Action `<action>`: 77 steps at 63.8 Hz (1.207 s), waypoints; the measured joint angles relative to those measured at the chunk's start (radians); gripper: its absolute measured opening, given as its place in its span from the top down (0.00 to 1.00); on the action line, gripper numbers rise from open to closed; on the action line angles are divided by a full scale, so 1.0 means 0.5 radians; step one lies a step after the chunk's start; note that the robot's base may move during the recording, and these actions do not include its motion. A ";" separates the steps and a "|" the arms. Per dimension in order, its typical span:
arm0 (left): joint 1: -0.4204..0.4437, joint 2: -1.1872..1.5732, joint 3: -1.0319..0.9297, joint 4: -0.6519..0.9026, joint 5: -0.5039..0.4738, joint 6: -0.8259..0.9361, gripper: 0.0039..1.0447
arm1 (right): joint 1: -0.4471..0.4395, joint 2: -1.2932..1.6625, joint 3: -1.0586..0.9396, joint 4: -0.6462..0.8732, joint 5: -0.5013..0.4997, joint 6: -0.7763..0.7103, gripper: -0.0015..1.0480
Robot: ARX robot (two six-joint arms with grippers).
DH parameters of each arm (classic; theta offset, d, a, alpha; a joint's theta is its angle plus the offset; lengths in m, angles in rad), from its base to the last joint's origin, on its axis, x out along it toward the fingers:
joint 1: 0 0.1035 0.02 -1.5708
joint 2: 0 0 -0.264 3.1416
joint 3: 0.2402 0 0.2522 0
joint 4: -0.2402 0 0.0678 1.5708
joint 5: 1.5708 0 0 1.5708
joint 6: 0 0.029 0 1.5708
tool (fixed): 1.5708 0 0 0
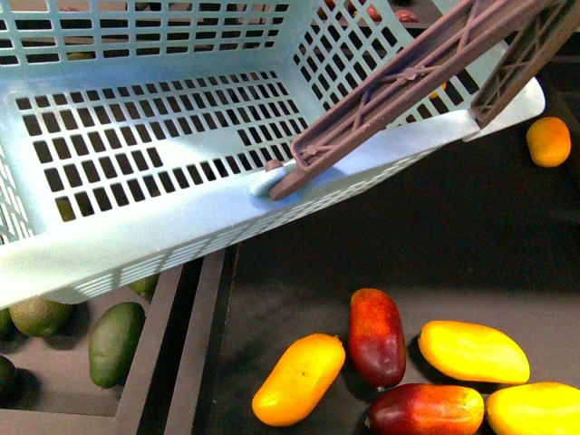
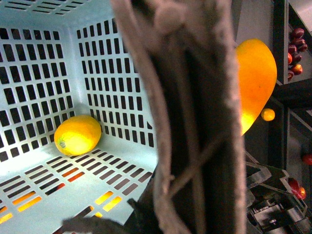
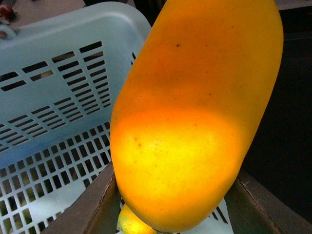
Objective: Pick lemon and mango into basket
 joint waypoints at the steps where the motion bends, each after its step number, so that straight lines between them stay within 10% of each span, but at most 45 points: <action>1: 0.001 0.000 0.000 0.000 -0.002 0.001 0.95 | 0.005 0.005 0.004 -0.001 0.003 0.002 0.52; 13: 0.003 0.000 -0.001 -0.001 -0.021 0.015 0.95 | 0.076 0.043 0.017 -0.035 -0.024 0.073 0.52; 33: 0.008 0.000 -0.001 -0.001 -0.033 0.014 0.95 | 0.080 0.047 0.008 -0.092 -0.063 0.308 0.07; 77: -0.012 0.000 -0.004 -0.001 0.037 -0.009 0.95 | -0.512 -0.617 -0.478 -0.053 0.174 0.075 0.09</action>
